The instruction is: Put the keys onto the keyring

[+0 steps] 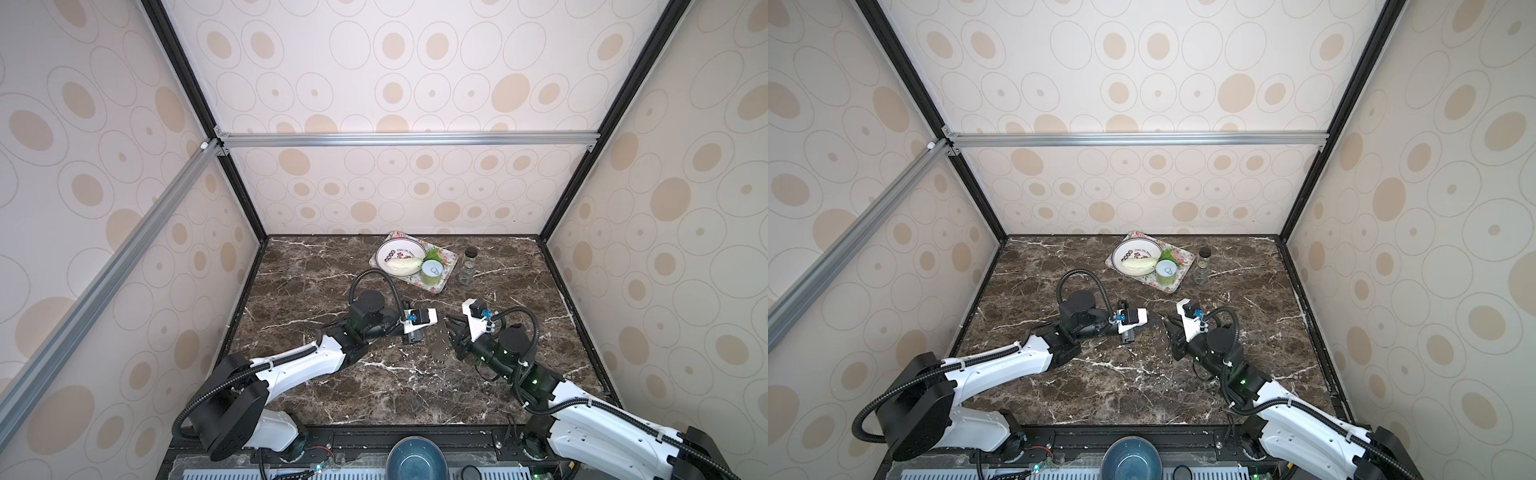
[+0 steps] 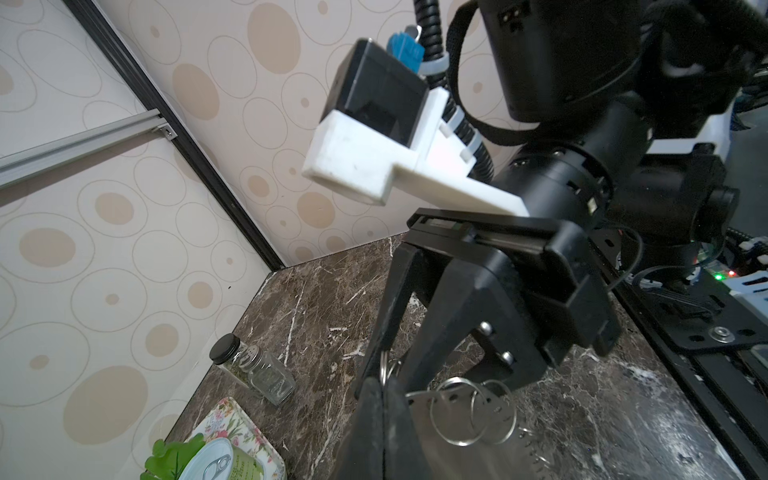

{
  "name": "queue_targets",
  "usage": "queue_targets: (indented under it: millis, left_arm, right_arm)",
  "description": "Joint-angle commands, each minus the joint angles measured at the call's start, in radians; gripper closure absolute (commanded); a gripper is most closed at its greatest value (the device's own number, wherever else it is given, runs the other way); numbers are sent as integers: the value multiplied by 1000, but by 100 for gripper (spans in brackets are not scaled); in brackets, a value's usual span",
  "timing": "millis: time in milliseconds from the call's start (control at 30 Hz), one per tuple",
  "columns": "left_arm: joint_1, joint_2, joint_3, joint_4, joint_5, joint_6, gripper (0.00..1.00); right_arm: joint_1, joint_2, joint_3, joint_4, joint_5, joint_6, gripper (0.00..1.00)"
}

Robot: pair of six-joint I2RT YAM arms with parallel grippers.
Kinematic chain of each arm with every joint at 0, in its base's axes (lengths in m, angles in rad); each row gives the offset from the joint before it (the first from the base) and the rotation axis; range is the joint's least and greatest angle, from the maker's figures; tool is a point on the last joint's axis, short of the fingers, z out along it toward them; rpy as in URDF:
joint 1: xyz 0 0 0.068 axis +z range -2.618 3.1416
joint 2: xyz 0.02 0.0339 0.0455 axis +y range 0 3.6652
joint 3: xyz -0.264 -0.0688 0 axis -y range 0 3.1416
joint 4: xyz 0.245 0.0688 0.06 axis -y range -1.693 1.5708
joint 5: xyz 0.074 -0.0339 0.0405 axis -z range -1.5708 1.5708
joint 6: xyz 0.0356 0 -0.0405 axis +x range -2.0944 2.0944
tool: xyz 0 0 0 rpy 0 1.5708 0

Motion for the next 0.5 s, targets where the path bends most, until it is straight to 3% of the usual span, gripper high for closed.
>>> queue_targets:
  millis: [0, 333, 467]
  left_arm:
    - [-5, -41, 32, 31, 7, 20, 100]
    - [-5, -65, 1, 79, -31, 6, 100]
    - [-5, -66, 1, 79, -30, 5, 100]
  right_arm:
    - [2, -16, -6, 23, -3, -5, 81]
    - [4, -15, -9, 22, 12, -4, 100]
    - [3, -17, -6, 19, 16, -6, 100]
